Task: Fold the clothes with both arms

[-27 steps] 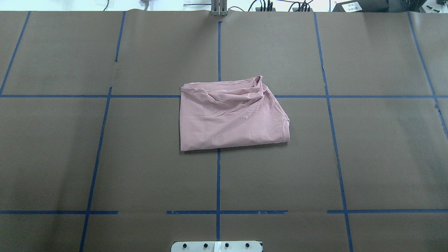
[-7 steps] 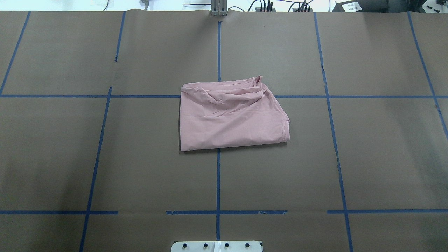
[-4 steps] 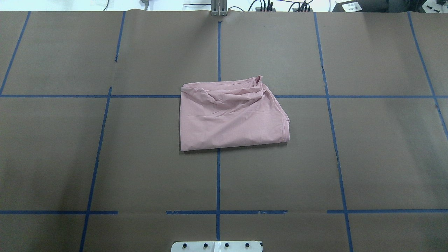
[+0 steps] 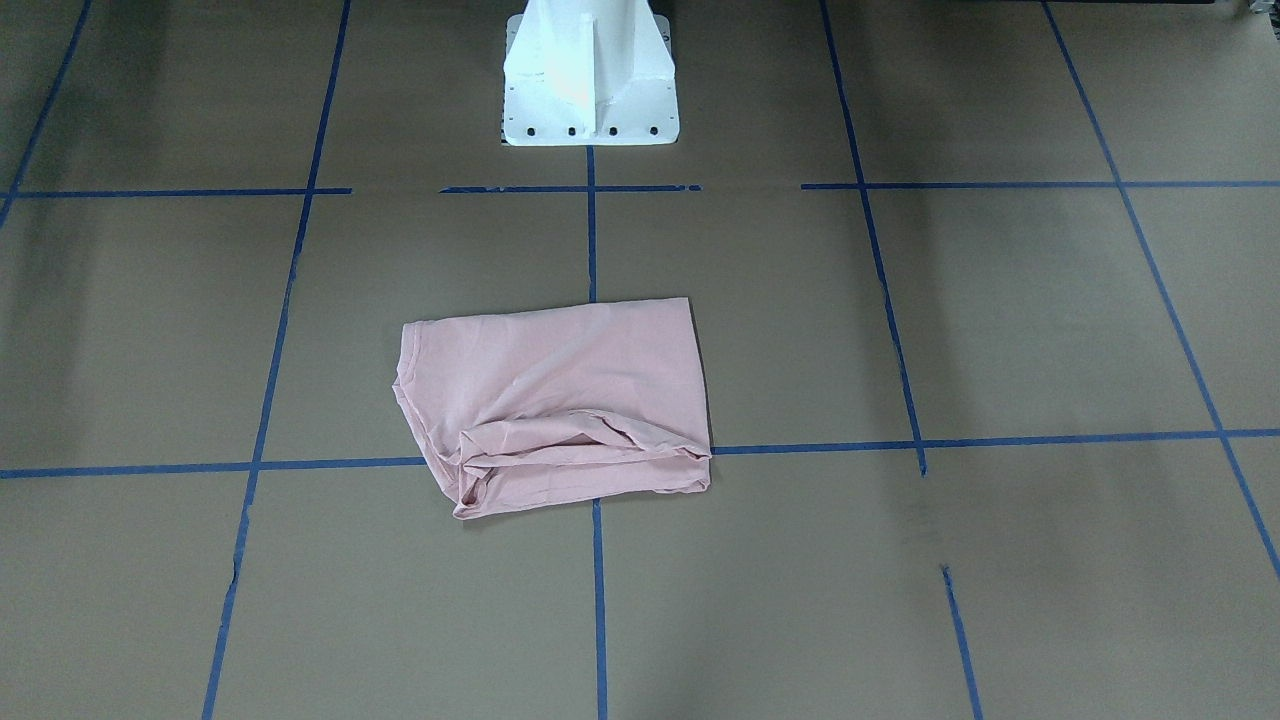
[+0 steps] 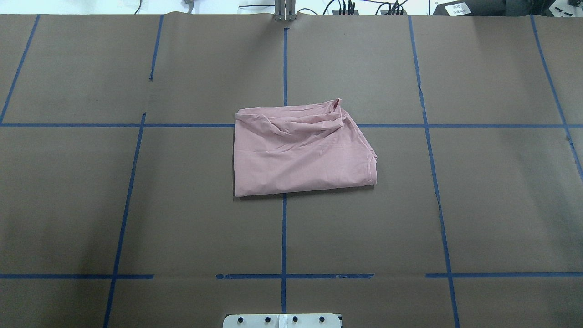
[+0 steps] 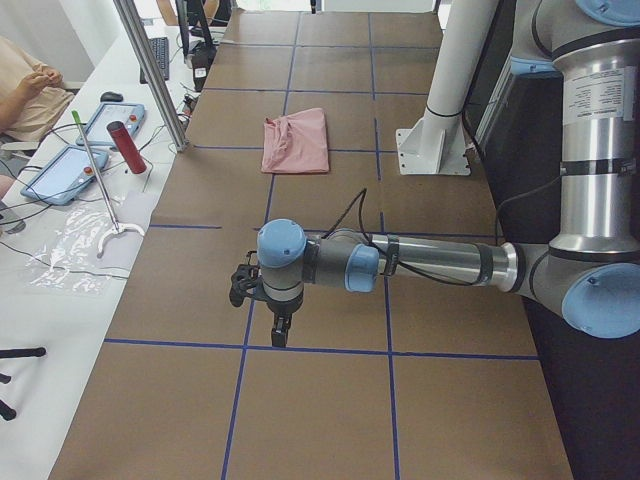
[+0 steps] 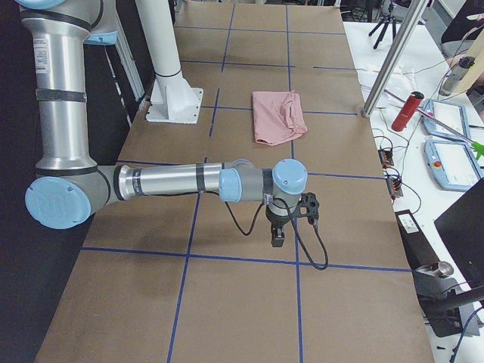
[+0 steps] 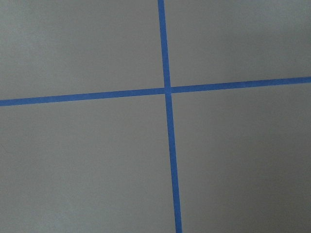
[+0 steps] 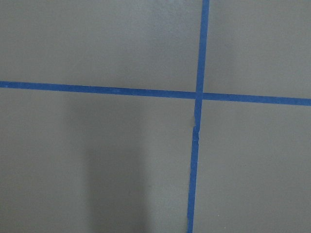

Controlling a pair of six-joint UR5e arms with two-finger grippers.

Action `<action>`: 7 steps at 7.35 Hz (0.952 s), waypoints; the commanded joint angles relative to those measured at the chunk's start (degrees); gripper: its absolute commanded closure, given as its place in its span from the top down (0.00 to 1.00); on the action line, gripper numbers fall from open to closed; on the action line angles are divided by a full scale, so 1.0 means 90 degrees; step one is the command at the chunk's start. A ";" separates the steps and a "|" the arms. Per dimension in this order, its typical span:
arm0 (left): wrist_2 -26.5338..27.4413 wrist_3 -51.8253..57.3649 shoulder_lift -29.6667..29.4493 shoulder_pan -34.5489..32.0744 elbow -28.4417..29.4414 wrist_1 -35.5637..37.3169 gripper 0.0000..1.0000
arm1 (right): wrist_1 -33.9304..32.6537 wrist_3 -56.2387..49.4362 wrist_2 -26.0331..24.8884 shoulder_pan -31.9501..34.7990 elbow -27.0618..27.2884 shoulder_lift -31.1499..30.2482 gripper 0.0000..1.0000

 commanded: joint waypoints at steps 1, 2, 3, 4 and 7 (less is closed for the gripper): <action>0.0025 0.0156 0.0371 -0.0014 -0.0185 0.0018 1.00 | -0.0053 0.0000 0.0019 -0.0142 0.0101 -0.0019 1.00; 0.0034 0.0495 0.0431 -0.0014 -0.0137 0.0018 1.00 | -0.0044 0.0000 0.0067 -0.0142 0.0198 -0.0097 1.00; 0.0044 0.0895 0.0441 -0.0014 -0.0108 0.0047 1.00 | -0.0044 -0.0010 0.0058 -0.0142 0.0170 -0.0107 1.00; -0.0005 0.0909 0.0577 -0.0014 -0.0166 0.0115 1.00 | -0.0044 -0.0010 0.0058 -0.0142 0.0180 -0.0126 1.00; -0.0025 0.0918 0.0646 -0.0053 -0.0254 0.0886 1.00 | -0.0044 -0.0010 0.0058 -0.0152 0.0189 -0.0165 1.00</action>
